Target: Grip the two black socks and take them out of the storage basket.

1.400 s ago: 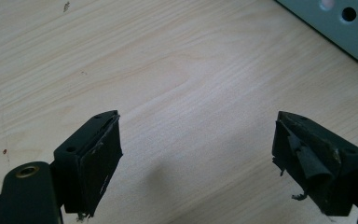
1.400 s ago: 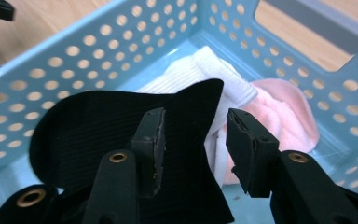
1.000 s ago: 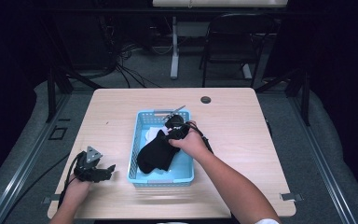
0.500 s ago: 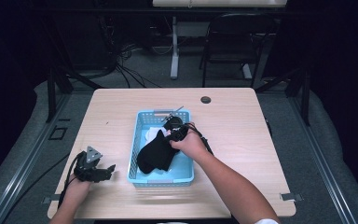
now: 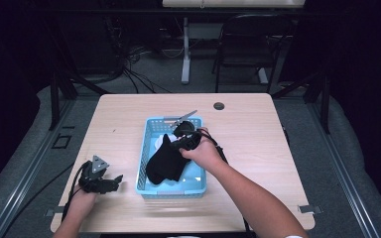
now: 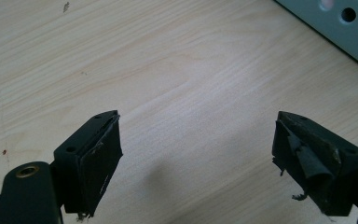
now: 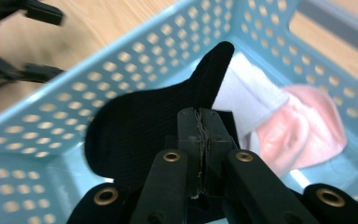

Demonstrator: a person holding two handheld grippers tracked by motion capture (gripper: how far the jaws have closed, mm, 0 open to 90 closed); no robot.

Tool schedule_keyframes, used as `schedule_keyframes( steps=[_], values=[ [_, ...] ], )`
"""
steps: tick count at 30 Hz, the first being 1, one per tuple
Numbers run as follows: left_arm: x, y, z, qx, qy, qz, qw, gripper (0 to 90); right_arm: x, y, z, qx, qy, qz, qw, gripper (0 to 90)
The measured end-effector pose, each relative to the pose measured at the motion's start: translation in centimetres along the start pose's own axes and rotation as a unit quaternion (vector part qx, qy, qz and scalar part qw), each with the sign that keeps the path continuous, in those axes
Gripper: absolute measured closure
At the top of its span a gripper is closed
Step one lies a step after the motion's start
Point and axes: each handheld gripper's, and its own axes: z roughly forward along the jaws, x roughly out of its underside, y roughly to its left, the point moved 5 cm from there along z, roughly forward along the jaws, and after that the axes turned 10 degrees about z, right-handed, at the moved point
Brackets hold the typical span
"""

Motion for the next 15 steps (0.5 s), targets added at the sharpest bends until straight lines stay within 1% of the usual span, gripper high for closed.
schedule_keyframes(
  steps=[4,8,10,11,12,15],
  values=[
    [0.0,0.0,0.0,0.0,0.0,0.0,1.0,15.5,-0.7,1.5,-1.9,-0.006,-0.017,-0.023,0.9996,88.8],
    [0.0,0.0,0.0,0.0,0.001,0.0,1.0,15.5,-1.5,2.6,-3.8,-0.01,-0.036,-0.036,0.9987,88.8],
    [0.0,0.0,0.0,0.0,0.001,0.0,1.0,15.6,-1.9,3.0,-4.8,-0.011,-0.045,-0.04,0.9982,88.8],
    [0.0,0.0,0.0,0.0,0.001,0.0,1.0,15.5,-2.2,3.3,-5.6,-0.009,-0.051,-0.044,0.9977,88.8],
    [0.0,0.0,0.0,0.0,0.001,0.0,1.0,15.5,-2.2,3.3,-5.6,-0.009,-0.051,-0.044,0.9977,88.8],
    [0.0,0.0,0.0,0.0,0.0,0.0,1.0,15.5,-2.5,3.5,-6.9,-0.008,-0.063,-0.047,0.9969,88.9]
  ],
)
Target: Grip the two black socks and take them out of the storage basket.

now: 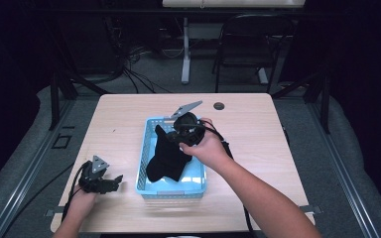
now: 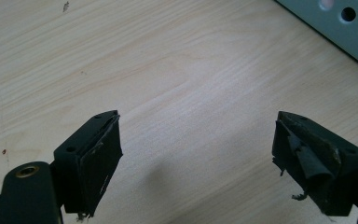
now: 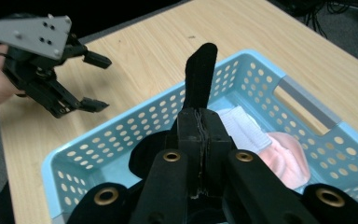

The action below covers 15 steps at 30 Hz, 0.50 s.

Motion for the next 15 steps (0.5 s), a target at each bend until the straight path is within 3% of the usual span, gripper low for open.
schedule_keyframes(
  steps=[9,15],
  values=[
    [0.0,0.0,0.0,-0.001,0.001,0.001,1.0,15.6,-0.4,-0.4,-2.9,0.014,-0.019,-0.006,0.9997,88.9],
    [0.0,0.0,0.0,-0.001,0.001,0.001,1.0,15.5,0.1,-1.5,-5.4,0.028,-0.027,-0.003,0.9992,88.9]
  ],
)
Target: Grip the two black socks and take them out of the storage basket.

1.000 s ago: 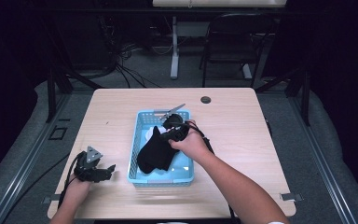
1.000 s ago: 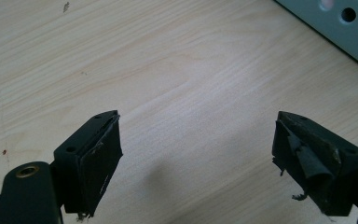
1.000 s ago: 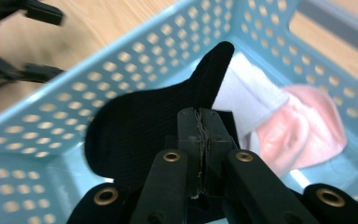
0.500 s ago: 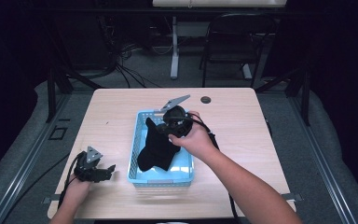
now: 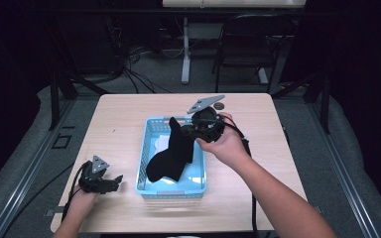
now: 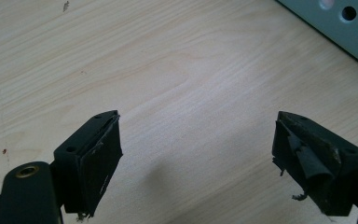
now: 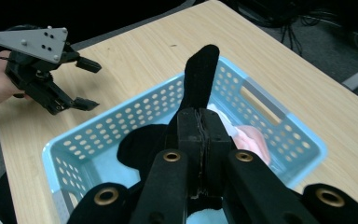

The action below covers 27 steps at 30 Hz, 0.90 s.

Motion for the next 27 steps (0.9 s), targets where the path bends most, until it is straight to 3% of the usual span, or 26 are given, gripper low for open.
schedule_keyframes(
  steps=[13,19,27],
  values=[
    [0.0,-0.1,0.1,0.0,0.005,0.002,1.0,15.5,2.7,-4.3,-6.6,0.061,-0.021,0.029,0.9975,89.0],
    [0.0,-0.1,0.1,0.0,0.005,0.002,1.0,15.6,4.4,-5.7,-7.8,0.081,-0.023,0.048,0.9953,89.0],
    [0.1,-0.1,0.1,-0.001,0.006,0.001,1.0,15.5,6.6,-6.5,-7.5,0.08,-0.021,0.066,0.9944,89.0]
  ],
)
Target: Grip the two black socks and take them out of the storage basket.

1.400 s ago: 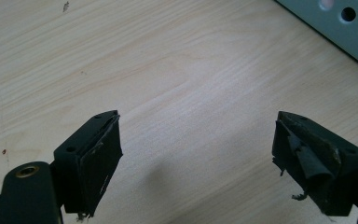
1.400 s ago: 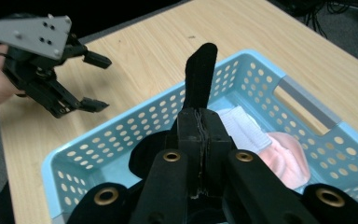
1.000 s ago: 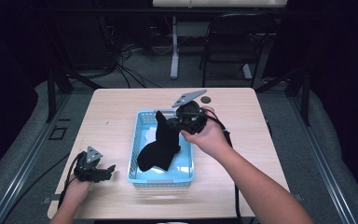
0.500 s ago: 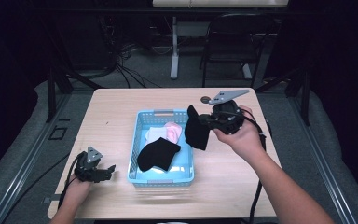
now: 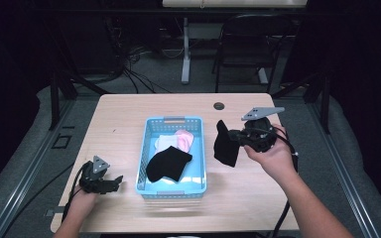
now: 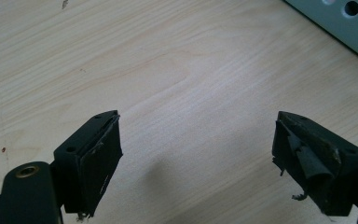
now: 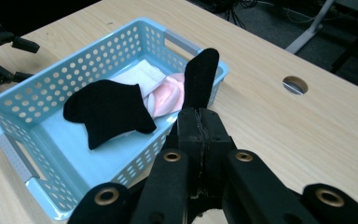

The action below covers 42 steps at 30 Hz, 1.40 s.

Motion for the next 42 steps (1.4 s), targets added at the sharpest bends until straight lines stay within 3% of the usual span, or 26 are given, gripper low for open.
schedule_keyframes(
  steps=[7,10,15,22,24,29,33,42],
  values=[
    [0.0,0.0,0.0,0.0,0.0,0.001,1.0,15.5,1.8,-0.1,1.1,-0.008,0.017,0.008,0.9998,89.0],
    [0.0,0.0,0.0,0.0,0.0,0.001,1.0,15.6,2.9,-0.8,2.1,-0.005,0.026,0.017,0.9995,89.0],
    [0.0,0.0,0.0,0.0,0.001,0.002,1.0,15.5,4.8,-3.0,3.9,0.028,0.044,0.031,0.9981,88.9],
    [0.0,0.0,0.0,0.0,0.0,0.002,1.0,15.5,7.0,-6.7,5.1,0.071,0.062,0.07,0.9931,87.8],
    [0.0,-0.1,0.1,0.0,0.001,0.002,1.0,15.5,7.6,-7.9,5.2,0.086,0.067,0.083,0.9906,81.7],
    [0.0,-0.1,0.1,-0.001,0.0,0.002,1.0,15.6,8.2,-9.4,5.2,0.105,0.069,0.096,0.9873,75.8],
    [0.0,-0.1,0.1,0.001,0.002,0.003,1.0,15.5,8.4,-9.8,5.3,0.109,0.07,0.102,0.9863,73.9],
    [0.0,-0.1,0.1,0.002,0.002,0.003,1.0,15.5,7.8,-9.0,5.8,0.096,0.075,0.094,0.988,69.9]
  ],
)
